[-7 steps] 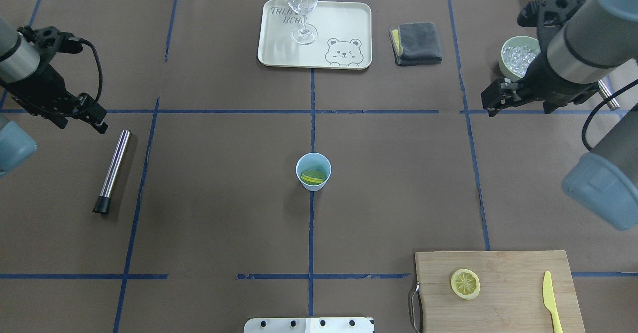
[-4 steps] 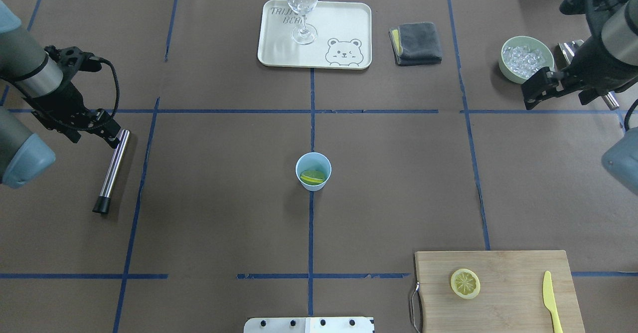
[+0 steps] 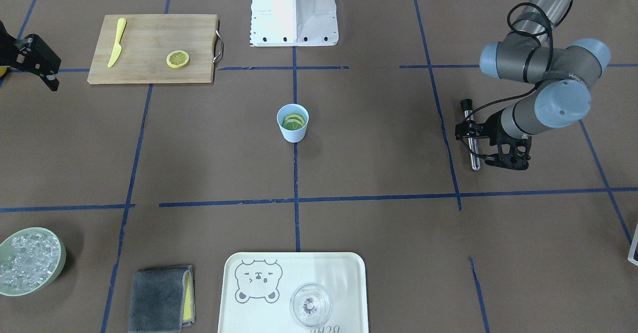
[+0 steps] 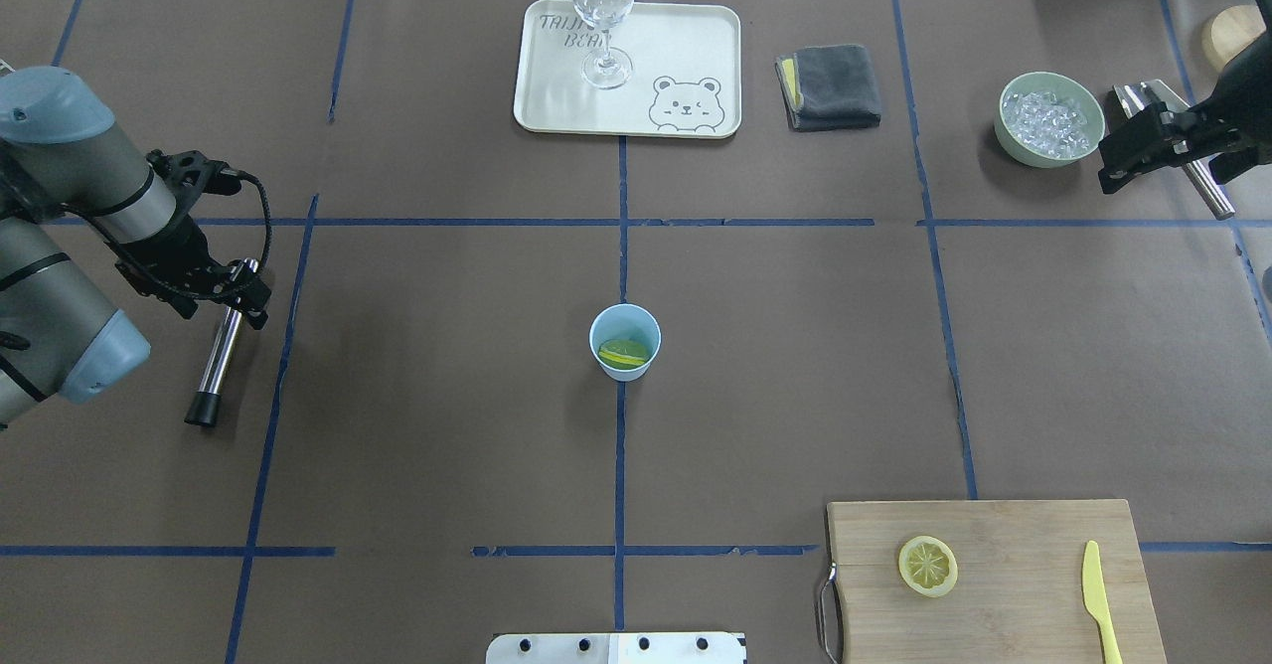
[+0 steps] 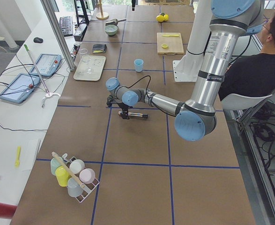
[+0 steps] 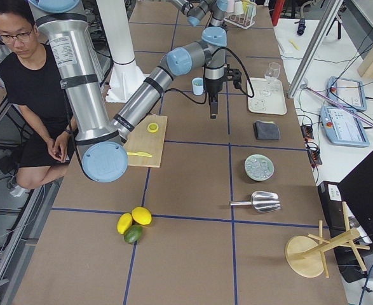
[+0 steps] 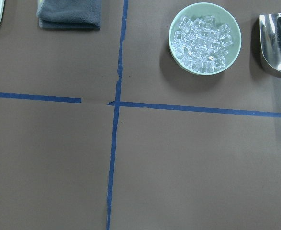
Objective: Squeeze lemon into cup
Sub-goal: 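Grasp the steel muddler rod upright with the left gripper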
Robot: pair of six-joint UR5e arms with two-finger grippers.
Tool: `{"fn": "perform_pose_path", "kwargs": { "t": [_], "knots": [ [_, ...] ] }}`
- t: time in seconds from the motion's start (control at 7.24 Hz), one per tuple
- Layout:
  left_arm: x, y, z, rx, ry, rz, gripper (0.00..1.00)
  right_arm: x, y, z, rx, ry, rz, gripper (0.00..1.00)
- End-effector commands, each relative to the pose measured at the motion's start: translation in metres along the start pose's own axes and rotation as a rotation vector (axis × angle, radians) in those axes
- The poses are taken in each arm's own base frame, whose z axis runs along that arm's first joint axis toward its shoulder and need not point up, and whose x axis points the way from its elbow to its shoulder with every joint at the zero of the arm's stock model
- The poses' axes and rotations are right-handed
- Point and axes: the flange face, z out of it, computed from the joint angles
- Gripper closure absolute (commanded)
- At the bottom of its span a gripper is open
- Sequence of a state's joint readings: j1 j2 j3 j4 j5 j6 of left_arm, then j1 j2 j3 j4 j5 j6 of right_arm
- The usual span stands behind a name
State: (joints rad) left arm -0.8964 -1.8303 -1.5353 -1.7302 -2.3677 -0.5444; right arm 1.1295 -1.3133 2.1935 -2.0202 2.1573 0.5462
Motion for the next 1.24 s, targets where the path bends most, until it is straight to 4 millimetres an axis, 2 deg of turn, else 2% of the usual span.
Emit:
{"fn": "perform_pose_path", "kwargs": {
  "t": [0.0, 0.41, 0.55, 0.83, 1.1],
  "knots": [
    [-0.002, 0.0022, 0.0009, -0.001, -0.001, -0.002, 0.04, -0.0005, -0.001, -0.0008, 0.002, 0.0, 0.001, 0.0],
    [-0.002, 0.0023, 0.001, -0.001, -0.001, -0.004, 0.28, -0.001, -0.0022, -0.0032, 0.008, -0.002, 0.001, 0.0],
    [-0.0023, 0.0028, 0.0009, -0.001, -0.001, -0.004, 0.39, -0.0011, -0.0022, -0.0032, 0.007, -0.003, 0.001, 0.0],
    [0.0063, 0.0006, -0.0052, 0.011, 0.007, -0.09, 0.55, -0.0006, -0.0024, -0.0036, 0.008, -0.003, 0.002, 0.0],
    [0.0045, 0.0021, -0.0044, 0.01, 0.006, -0.09, 0.69, -0.0011, -0.0026, -0.0041, 0.009, -0.004, 0.003, 0.0]
  ]
}}
